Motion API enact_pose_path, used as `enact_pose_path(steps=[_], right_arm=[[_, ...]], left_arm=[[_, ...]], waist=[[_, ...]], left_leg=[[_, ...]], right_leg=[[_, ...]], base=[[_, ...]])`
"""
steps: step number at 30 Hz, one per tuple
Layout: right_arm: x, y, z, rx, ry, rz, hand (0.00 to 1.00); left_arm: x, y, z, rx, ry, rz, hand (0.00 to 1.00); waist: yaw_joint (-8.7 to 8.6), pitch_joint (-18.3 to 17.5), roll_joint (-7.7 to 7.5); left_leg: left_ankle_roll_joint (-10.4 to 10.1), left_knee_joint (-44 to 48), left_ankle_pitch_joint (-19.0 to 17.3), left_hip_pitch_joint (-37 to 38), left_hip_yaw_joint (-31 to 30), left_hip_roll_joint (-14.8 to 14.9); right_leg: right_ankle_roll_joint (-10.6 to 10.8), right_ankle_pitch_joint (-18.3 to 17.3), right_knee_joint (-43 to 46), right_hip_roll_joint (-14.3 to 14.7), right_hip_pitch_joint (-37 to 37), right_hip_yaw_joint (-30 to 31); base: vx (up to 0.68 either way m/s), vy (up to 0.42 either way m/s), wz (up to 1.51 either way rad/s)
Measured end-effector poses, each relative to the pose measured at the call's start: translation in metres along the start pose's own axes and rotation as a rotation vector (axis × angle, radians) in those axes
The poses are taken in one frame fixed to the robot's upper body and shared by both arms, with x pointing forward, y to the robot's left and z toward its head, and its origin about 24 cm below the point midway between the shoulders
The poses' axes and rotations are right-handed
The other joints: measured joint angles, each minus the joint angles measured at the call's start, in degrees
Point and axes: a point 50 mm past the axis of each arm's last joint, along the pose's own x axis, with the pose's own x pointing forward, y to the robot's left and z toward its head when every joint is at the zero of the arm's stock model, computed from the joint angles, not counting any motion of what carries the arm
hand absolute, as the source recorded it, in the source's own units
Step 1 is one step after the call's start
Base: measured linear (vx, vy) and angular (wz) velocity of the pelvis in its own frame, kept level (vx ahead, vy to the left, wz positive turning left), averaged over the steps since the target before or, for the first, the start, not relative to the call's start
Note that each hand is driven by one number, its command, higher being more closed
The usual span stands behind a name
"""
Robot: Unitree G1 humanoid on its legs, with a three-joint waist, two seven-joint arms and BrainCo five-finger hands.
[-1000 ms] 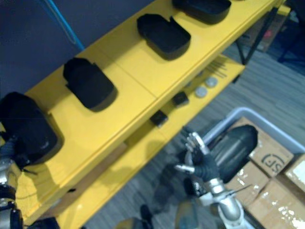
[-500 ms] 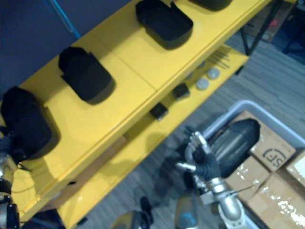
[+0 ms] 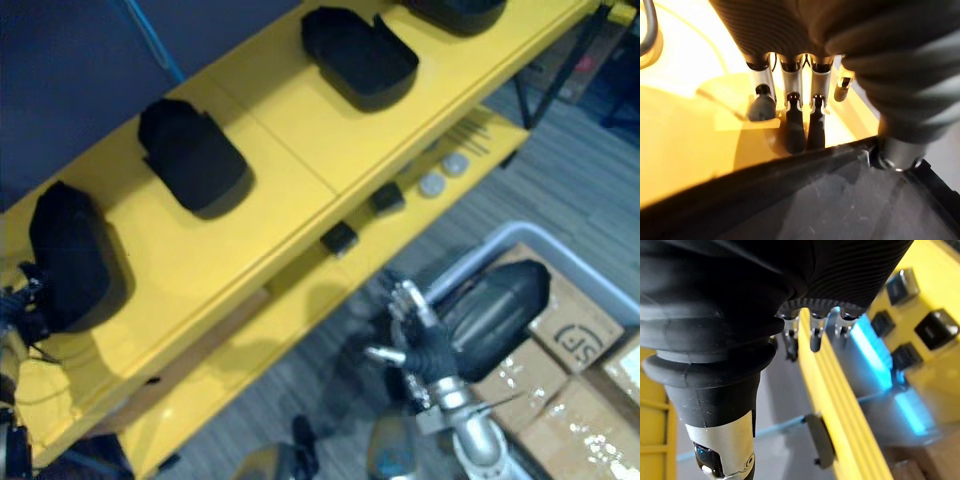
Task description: Walk over and take plastic housings, then place them on the shelf
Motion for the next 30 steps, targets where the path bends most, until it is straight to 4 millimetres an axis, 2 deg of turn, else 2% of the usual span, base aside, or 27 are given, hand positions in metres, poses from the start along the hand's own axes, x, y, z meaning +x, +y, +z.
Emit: enact_pose_path(steps=[3, 6, 9, 11, 15, 21, 25, 30], right_arm=[[-0.001, 0.003, -0.007, 0.020, 0.012, -0.009, 0.00], [-0.001, 0.007, -0.012, 0.049, 0.016, -0.039, 0.00], [0.001, 0.010, -0.013, 0.071, -0.005, -0.065, 0.00], [0.002, 0.012, -0.014, 0.090, -0.013, -0.084, 0.00], [0.001, 0.010, -0.015, 0.082, -0.029, -0.115, 0.00], [0.002, 0.006, -0.022, 0.072, -0.031, -0.160, 0.00], [0.002, 0.006, -0.021, 0.066, -0.037, -0.166, 0.00], [0.003, 0.003, -0.021, 0.024, -0.072, -0.176, 0.00]], left_arm=[[0.000, 0.002, -0.001, 0.000, 0.017, 0.035, 0.00], [-0.001, 0.005, 0.002, -0.009, 0.002, 0.107, 0.00], [-0.003, 0.004, 0.010, -0.085, -0.032, 0.136, 0.00], [-0.006, 0.004, 0.023, -0.120, -0.116, 0.184, 0.00], [-0.013, 0.006, 0.047, -0.209, -0.275, 0.262, 0.00], [-0.034, -0.017, 0.080, -0.386, -0.530, 0.264, 0.00], [-0.044, -0.023, 0.091, -0.366, -0.639, 0.255, 0.00], [-0.063, -0.026, 0.113, -0.348, -0.826, 0.239, 0.00]], waist=[[0.28, -1.2, -0.33], [0.26, -4.1, -1.26], [0.46, -5.8, -1.95], [0.48, -6.8, -2.55], [0.56, -8.8, -2.73], [0.81, -11.5, -2.47], [0.92, -13.4, -2.56], [2.52, -14.6, -2.92]], left_leg=[[0.0, -0.7, 0.0, 0.8, -0.4, 0.1], [0.0, -1.0, 0.0, 1.0, -0.9, 0.1], [-0.1, -1.9, 0.1, 2.2, -0.9, 0.1], [-0.1, -2.0, 0.1, 2.8, -0.9, 0.1], [-0.1, -2.1, 0.1, 2.8, -0.8, 0.1], [-0.3, -3.1, 0.2, 4.2, -1.1, 0.1], [-0.6, -4.8, 1.1, 4.8, -1.2, 0.1], [-0.5, -5.0, 1.5, 4.9, -1.3, 0.1]], right_leg=[[0.0, 0.7, -2.0, 0.0, 1.7, -0.7], [0.0, 1.0, -3.5, 0.0, 2.8, -1.6], [0.0, 1.0, -3.9, 0.0, 3.9, -1.6], [0.0, 1.2, -4.8, 0.0, 4.8, -1.7], [-0.1, 1.6, -5.4, 0.0, 5.1, -1.8], [-0.3, 1.4, -5.5, -0.1, 6.9, -2.5], [-0.3, 1.5, -5.5, -0.1, 6.9, -3.0], [-0.3, 1.7, -5.5, -0.1, 6.9, -3.2]], base=[[0.05, -0.003, 0.09], [0.07, -0.001, 0.12], [0.05, 0.013, 0.01], [0.00, 0.000, 0.00], [0.00, 0.000, 0.00], [-0.02, -0.006, 0.02], [0.00, -0.024, 0.05], [0.00, -0.004, 0.01]])
